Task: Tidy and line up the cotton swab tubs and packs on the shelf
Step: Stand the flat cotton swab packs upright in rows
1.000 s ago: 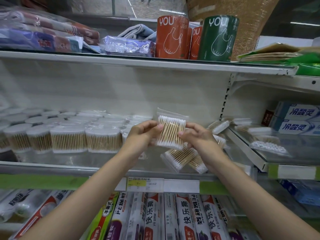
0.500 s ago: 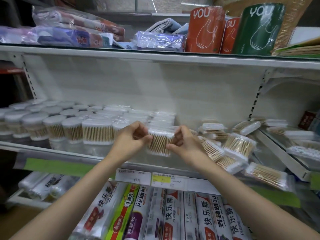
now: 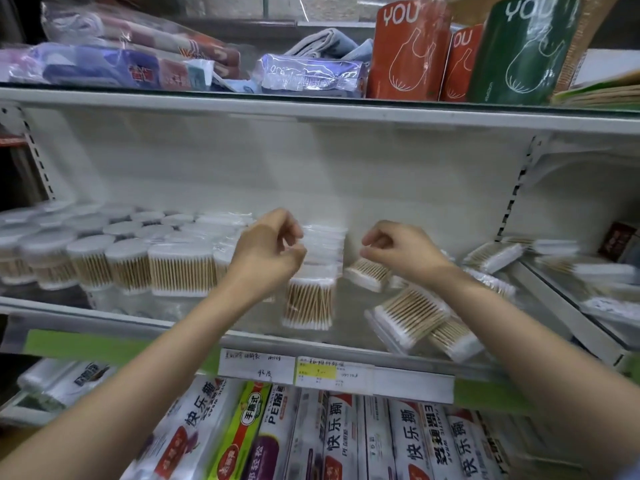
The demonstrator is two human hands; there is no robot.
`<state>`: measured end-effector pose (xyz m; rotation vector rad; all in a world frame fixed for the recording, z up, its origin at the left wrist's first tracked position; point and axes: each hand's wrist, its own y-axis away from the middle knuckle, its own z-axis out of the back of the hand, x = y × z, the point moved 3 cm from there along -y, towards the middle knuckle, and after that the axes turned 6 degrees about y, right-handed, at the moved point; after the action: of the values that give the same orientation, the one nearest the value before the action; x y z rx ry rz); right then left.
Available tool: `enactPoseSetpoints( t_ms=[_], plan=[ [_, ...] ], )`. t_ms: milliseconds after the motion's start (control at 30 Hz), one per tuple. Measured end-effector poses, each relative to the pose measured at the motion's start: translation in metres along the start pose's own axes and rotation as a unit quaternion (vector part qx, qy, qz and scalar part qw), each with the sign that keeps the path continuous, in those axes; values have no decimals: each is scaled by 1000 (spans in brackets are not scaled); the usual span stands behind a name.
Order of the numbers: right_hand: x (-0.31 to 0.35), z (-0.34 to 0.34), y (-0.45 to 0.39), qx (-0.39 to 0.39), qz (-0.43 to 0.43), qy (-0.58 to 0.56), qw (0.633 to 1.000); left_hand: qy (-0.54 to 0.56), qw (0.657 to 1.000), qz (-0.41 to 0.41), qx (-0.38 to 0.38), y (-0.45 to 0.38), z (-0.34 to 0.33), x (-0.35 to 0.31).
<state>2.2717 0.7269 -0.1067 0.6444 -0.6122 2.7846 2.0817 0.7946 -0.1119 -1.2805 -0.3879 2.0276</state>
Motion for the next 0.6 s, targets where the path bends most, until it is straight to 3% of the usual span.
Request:
enactPoseSetpoints(
  t_ms=[100, 200, 300, 467, 533, 600],
  plan=[
    [-17, -4, -20, 44, 8, 132, 990, 5, 999, -20, 37, -27, -19, -16],
    [-25, -25, -26, 163, 21, 333, 928, -7, 995, -31, 97, -46, -43, -24],
    [-24, -37, -31, 152, 60, 409, 898, 17, 991, -4, 136, -58, -60, -23],
    [-20, -32, -36, 110, 101, 418, 896, 100, 979, 51, 169, -69, -69, -18],
    [-25, -16, -39, 55, 62, 347, 934, 123, 976, 70, 167, -73, -70, -12],
    [-31, 6, -41, -8, 11, 179, 984, 146, 973, 86, 157, -76, -72, -8]
  ],
)
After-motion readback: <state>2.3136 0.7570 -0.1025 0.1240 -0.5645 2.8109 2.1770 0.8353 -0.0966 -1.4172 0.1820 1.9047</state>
